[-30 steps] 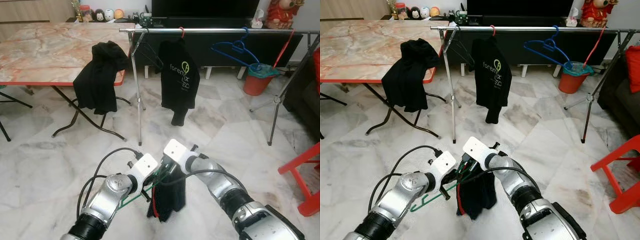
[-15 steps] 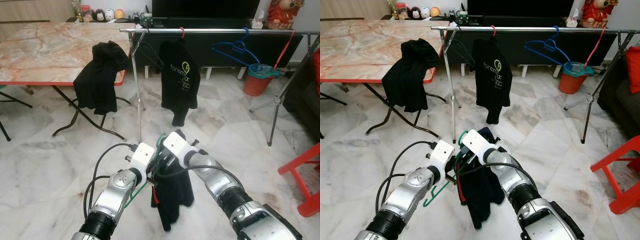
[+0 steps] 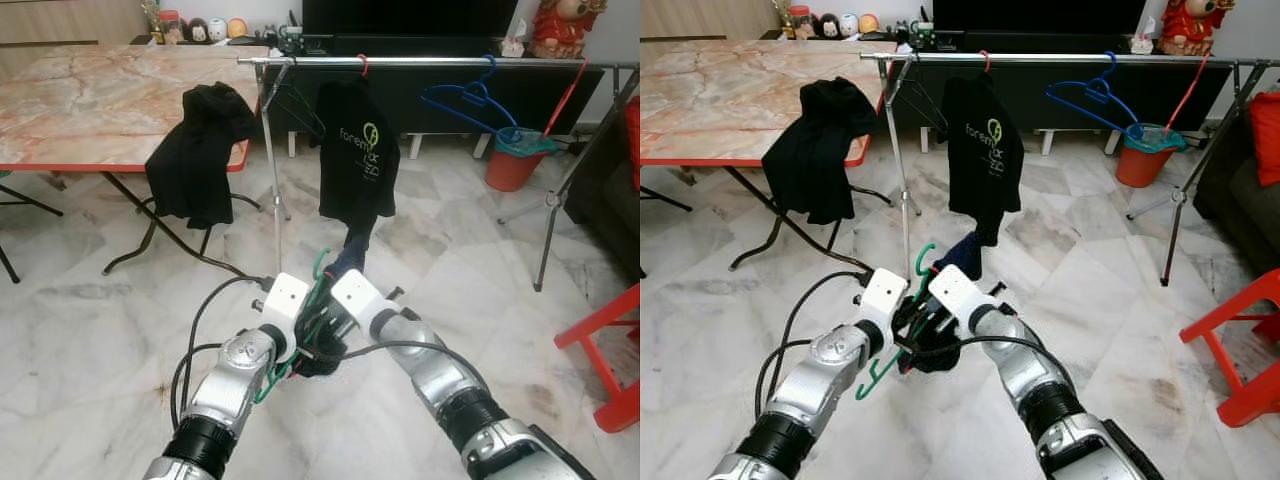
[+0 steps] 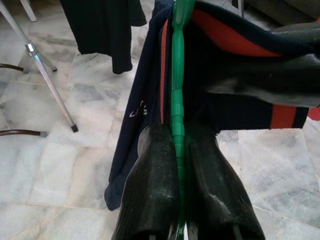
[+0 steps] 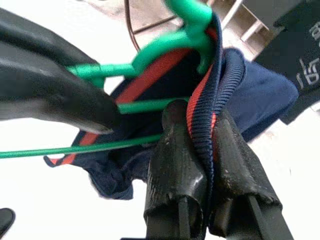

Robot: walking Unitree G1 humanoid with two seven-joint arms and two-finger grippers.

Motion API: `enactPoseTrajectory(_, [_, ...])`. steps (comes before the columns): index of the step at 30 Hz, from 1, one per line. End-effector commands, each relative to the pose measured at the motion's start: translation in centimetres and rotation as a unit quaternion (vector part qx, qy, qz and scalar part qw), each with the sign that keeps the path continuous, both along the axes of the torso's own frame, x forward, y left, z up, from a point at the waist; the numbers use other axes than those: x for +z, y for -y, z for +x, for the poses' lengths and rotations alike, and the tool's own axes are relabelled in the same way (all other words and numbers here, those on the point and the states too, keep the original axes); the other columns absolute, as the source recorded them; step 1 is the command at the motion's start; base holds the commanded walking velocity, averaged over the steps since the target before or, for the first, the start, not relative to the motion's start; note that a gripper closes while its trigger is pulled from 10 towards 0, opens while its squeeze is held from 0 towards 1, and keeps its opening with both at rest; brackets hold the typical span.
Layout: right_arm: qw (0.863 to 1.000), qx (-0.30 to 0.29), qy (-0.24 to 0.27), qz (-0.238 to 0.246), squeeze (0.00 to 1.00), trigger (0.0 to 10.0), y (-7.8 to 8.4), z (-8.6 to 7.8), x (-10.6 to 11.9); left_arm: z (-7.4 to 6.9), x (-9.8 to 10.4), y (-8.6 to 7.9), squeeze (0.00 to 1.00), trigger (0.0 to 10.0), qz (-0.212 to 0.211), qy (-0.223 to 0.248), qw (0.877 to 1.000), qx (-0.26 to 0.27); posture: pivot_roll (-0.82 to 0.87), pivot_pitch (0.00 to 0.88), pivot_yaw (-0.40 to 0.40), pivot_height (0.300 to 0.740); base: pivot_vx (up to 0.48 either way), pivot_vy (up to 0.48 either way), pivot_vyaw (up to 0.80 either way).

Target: Hang hanger

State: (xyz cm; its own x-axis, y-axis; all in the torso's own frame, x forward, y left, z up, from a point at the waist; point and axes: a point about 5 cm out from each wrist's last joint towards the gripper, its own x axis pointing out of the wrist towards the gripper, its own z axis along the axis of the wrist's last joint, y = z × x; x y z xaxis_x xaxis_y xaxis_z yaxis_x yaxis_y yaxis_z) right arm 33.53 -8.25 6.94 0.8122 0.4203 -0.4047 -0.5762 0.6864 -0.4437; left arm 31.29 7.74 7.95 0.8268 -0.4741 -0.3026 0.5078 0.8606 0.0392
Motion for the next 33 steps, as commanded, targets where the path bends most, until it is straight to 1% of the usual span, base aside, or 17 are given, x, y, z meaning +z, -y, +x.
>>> enactPoseTrajectory(1, [1.0,0.016,0.014,0.007,0.0,10.0,-0.5,0.1,0.8,0.2,0.6,0.3,0.0,10.0,-0.013,0.018,1.0,0.001,-0.07,0.0,-0.033,0.74,0.0,0.0,0.0])
enactPoseTrajectory(6, [1.0,0.019,0.019,-0.004,0.0,10.0,-0.2,0.1,0.8,0.0,0.6,0.4,0.0,10.0,-0.012,0.012,1.0,-0.02,-0.07,0.0,-0.033,0.74,0.0,0.0,0.0])
enactPoseTrajectory(12, [1.0,0.019,0.017,-0.009,0.0,10.0,0.1,0.0,0.6,0.0,0.4,0.2,0.0,10.0,-0.01,0.012,1.0,-0.026,-0.08,0.0,-0.028,0.74,0.0,0.0,0.0])
enactPoseTrajectory(17, [1.0,0.017,0.014,-0.01,0.0,10.0,0.4,-0.2,0.5,0.0,0.6,0.2,0.0,10.0,-0.017,0.018,0.999,-0.029,-0.08,0.0,-0.026,0.74,0.0,0.0,0.0])
enactPoseTrajectory(21, [1.0,0.019,0.007,-0.007,0.0,10.0,0.4,-0.5,0.2,-0.3,0.7,0.4,0.0,10.0,-0.029,0.023,0.998,-0.044,-0.09,0.0,-0.028,0.74,0.0,0.0,0.0])
enactPoseTrajectory(22, [1.0,0.021,0.005,-0.006,0.36,10.0,0.4,-0.6,0.2,-0.4,0.7,0.4,0.0,10.0,-0.031,0.024,0.998,-0.048,-0.09,0.0,-0.028,0.74,0.0,0.0,0.0])
enactPoseTrajectory(23, [1.0,0.021,0.005,-0.006,0.36,10.0,0.4,-0.6,0.2,-0.4,0.7,0.4,0.0,10.0,-0.031,0.024,0.998,-0.048,-0.09,0.0,-0.028,0.74,0.0,0.0,0.0])
enactPoseTrajectory(24, [1.0,0.021,0.004,-0.005,0.7,10.0,0.4,-0.8,0.1,-0.4,0.7,0.4,0.0,10.0,-0.033,0.025,0.998,-0.051,-0.09,0.0,-0.03,0.74,0.0,0.0,0.0])
enactPoseTrajectory(25, [1.0,0.022,0.003,-0.006,0.92,10.0,0.5,-0.9,0.0,-0.5,0.7,0.5,0.0,10.0,-0.035,0.026,0.998,-0.053,-0.09,0.0,-0.031,0.74,0.0,0.0,0.0])
enactPoseTrajectory(26, [1.0,0.023,0.001,-0.007,1.0,10.0,0.5,-1.0,-0.1,-0.5,0.8,0.5,0.0,10.0,-0.036,0.028,0.997,-0.055,-0.09,0.0,-0.032,0.74,0.0,0.0,0.0])
enactPoseTrajectory(33, [1.0,0.024,-0.005,-0.016,1.0,10.0,0.9,-1.4,-0.4,-0.3,0.9,0.2,0.0,10.0,-0.04,0.035,0.997,-0.051,-0.09,0.0,-0.038,0.74,0.0,0.0,0.0])
